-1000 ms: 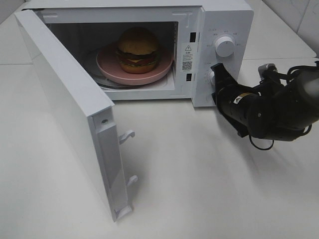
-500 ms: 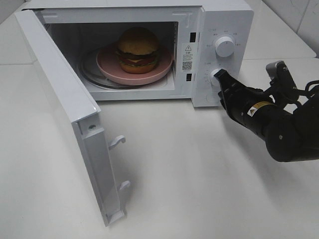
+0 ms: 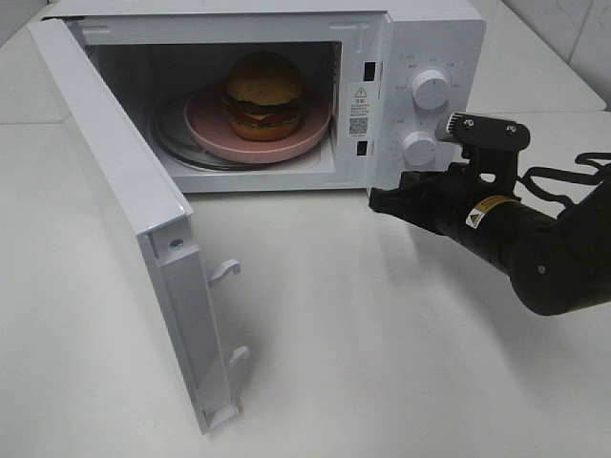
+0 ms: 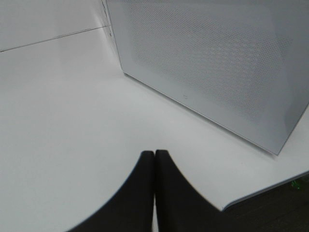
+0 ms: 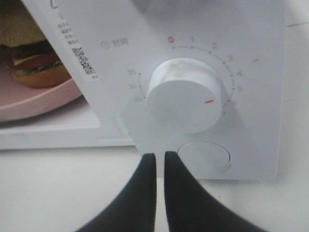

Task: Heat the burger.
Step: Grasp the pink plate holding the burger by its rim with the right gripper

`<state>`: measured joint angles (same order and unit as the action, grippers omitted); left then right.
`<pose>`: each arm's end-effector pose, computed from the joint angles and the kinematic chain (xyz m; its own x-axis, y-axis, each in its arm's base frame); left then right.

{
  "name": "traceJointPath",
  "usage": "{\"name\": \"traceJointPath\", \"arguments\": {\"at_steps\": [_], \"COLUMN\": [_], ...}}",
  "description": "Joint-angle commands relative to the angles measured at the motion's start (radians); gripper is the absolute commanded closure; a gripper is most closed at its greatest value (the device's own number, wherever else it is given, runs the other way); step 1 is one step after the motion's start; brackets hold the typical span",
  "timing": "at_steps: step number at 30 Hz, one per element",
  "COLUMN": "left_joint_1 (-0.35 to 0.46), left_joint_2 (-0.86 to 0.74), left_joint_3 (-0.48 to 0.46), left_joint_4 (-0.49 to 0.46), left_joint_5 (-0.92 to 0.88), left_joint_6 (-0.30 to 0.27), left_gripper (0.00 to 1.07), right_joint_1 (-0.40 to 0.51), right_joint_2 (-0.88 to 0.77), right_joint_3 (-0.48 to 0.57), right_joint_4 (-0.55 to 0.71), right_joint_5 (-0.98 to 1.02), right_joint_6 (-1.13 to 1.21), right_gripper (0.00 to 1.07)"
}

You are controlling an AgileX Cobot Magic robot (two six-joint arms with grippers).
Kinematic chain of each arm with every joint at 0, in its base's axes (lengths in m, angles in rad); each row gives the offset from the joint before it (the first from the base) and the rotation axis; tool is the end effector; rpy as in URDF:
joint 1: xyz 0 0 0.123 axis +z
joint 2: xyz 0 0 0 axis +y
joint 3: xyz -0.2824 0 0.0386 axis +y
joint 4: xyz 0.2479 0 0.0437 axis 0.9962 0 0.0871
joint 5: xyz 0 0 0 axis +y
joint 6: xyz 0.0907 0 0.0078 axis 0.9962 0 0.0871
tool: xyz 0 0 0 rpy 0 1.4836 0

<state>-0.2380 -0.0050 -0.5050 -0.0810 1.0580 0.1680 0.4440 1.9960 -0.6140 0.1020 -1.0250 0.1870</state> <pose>-0.0076 -0.0048 0.2790 -0.3895 0.2257 -0.8930 0.3492 0.9333 0.0836 0.3000 0.1339 0.1045 -0.3195 0.1103 -0.9411 -0.2844 0.9362 0.2063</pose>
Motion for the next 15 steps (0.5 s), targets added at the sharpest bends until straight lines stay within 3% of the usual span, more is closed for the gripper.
{"name": "traceJointPath", "arguments": {"at_steps": [1,10,15], "left_joint_1": [0.003,0.003,0.003], "left_joint_2": [-0.02,-0.02,-0.02], "left_joint_3": [0.002,0.002,0.002], "left_joint_4": [0.002,0.002,0.002], "left_joint_5": [-0.015,-0.015,-0.015], "left_joint_6": [-0.003,-0.003,-0.003], "left_gripper": [1.06,1.06,1.06], "right_joint_1": [-0.003,-0.003,-0.003], "right_joint_2": [-0.023,-0.161,-0.248], "right_joint_3": [-0.001,-0.006,-0.031], "right_joint_4": [-0.031,-0.234,-0.243], "right_joint_5": [0.026,0.345,0.599], "right_joint_6": [-0.11,-0.165,-0.165], "right_gripper": [1.0,0.99,0.98]}}
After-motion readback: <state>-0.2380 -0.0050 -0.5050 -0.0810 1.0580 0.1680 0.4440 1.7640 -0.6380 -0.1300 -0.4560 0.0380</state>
